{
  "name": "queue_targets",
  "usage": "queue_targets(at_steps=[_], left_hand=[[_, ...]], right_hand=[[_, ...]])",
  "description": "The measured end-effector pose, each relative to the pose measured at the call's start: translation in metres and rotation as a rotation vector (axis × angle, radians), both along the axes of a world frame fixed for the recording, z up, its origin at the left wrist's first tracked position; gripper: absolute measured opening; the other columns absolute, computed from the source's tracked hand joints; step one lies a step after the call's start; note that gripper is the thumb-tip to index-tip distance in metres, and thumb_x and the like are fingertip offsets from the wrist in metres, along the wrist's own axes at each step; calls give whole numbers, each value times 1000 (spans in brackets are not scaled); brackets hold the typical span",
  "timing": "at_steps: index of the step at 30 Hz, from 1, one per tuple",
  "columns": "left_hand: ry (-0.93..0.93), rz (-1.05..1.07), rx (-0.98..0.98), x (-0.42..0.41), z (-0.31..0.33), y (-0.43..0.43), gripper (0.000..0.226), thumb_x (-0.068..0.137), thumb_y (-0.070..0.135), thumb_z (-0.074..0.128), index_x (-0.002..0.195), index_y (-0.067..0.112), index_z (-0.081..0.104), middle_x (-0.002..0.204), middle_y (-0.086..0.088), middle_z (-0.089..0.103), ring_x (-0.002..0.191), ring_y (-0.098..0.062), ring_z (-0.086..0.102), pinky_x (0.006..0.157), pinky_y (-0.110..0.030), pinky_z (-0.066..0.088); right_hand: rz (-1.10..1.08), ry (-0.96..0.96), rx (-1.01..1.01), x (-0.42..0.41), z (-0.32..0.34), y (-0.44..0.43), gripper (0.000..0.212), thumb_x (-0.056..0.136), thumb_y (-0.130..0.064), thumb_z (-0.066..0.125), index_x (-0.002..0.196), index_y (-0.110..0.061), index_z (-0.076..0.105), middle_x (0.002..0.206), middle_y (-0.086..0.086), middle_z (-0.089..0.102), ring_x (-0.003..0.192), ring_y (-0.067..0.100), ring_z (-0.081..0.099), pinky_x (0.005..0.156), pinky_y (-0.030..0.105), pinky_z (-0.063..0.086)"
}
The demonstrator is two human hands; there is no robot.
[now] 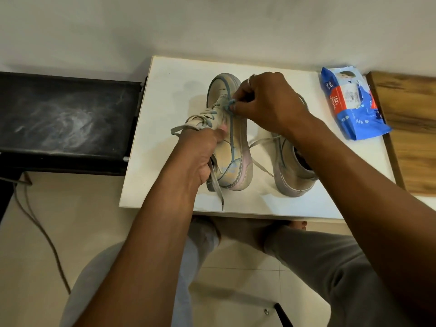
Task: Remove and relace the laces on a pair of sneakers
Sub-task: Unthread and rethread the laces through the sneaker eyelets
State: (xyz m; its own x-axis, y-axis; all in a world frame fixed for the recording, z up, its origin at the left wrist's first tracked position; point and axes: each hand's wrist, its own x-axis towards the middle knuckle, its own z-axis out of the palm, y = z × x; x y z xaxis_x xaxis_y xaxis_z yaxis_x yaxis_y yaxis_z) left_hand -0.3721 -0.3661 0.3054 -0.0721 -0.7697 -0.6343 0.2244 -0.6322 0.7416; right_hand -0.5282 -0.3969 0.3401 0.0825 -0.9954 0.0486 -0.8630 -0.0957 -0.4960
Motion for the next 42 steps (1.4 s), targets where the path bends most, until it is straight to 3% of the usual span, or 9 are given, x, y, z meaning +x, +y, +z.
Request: queue_targets(at_steps=[8,13,17,22,28,35,38,40,42], left_hand=[[-42,-1,-28,1,-12,-4,31,84,10,73,114,16,67,106,-7,72,96,-29,70,91,-49,54],[-21,27,-12,-1,-15,-4,30,85,9,71,114,15,67,107,-7,72,97,-28,69,91,-48,54],[-43,12,-27,-5,-17,-4,34,80,15,73,113,18,67,106,-4,72,97,-27,69,92,-48,53],[-20,22,-22,-5,-17,-2,27,86,12,70,112,17,67,106,-4,72,98,-26,69,92,-47,54],[4,35,14,-3,-15,-2,26,89,9,68,114,16,67,104,-6,72,94,-26,70,89,-49,55],[-63,54,10,-8,-17,-2,29,83,16,72,112,19,68,105,-3,72,96,-26,69,90,-46,55],[-71,53,-3,-10,-18,-2,30,85,16,71,114,19,67,107,-2,71,97,-25,68,91,-44,54],[-89,47,-11,-10,-19,-2,30,86,16,70,116,19,65,108,-2,70,97,-24,68,91,-43,54],[-97,45,-16,-10,-19,-1,32,86,18,71,117,19,65,109,-2,70,98,-25,67,92,-43,54]], right_hand=[[-96,19,-165,10,-5,-30,17,88,-21,65,96,-13,77,91,4,71,77,14,59,67,23,40],[-74,14,-104,6,-1,-30,20,90,-25,65,102,-14,77,93,4,74,79,14,63,67,22,44],[6,92,-60,-1,1,-8,17,91,-26,66,97,-15,78,86,2,72,72,14,60,59,22,42],[-20,89,-134,6,-4,-23,23,90,-25,61,86,-8,76,83,9,71,72,20,61,66,36,49],[-22,81,-88,11,4,-62,20,91,-23,64,99,-12,77,97,7,74,83,17,63,67,20,39],[76,170,-42,1,10,-45,20,92,-27,66,100,-13,78,93,5,74,76,13,58,63,20,38],[96,134,-40,-3,9,-24,16,91,-23,67,97,-13,78,85,-5,68,71,10,57,58,8,38],[95,124,-67,-2,5,-21,16,91,-22,67,94,-11,78,84,-2,70,73,17,61,65,23,50],[82,127,-90,0,2,-28,17,90,-21,66,91,-9,77,84,6,71,76,23,63,69,38,53]])
